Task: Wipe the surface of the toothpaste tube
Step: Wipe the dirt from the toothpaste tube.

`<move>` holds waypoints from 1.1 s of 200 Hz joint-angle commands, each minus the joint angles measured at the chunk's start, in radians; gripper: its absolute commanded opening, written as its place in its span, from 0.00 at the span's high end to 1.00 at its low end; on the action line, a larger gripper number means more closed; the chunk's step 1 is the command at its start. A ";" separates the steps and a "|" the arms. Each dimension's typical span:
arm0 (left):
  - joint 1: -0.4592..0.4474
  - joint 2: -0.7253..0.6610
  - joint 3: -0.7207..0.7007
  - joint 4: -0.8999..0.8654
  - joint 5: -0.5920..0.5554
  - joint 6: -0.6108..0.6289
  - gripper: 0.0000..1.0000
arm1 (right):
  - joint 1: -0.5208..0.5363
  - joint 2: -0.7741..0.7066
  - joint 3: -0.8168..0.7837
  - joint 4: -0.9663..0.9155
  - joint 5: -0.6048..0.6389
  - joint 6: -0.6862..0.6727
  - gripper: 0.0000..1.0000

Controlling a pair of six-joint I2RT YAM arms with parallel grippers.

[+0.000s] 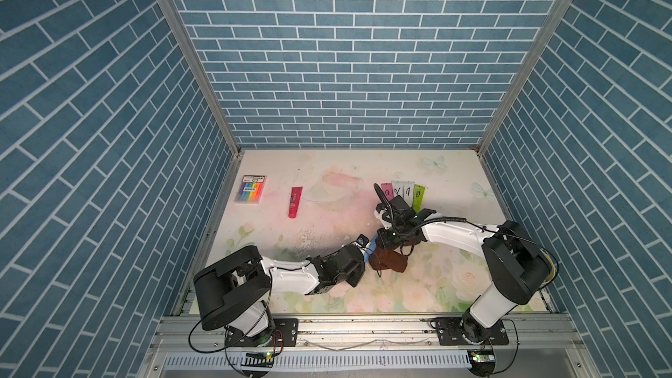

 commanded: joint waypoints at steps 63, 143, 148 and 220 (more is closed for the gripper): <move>-0.009 0.029 0.004 -0.009 -0.017 0.004 0.90 | 0.091 0.023 -0.184 0.197 -0.195 0.098 1.00; -0.009 0.042 0.010 -0.002 -0.003 0.008 0.91 | 0.190 -0.006 -0.220 0.350 -0.348 0.163 1.00; -0.009 0.043 0.009 -0.001 -0.003 0.008 0.91 | 0.190 -0.013 -0.223 0.344 -0.334 0.159 1.00; -0.013 0.047 0.009 0.001 0.004 0.005 0.93 | -0.043 -0.036 -0.187 0.045 0.042 0.108 1.00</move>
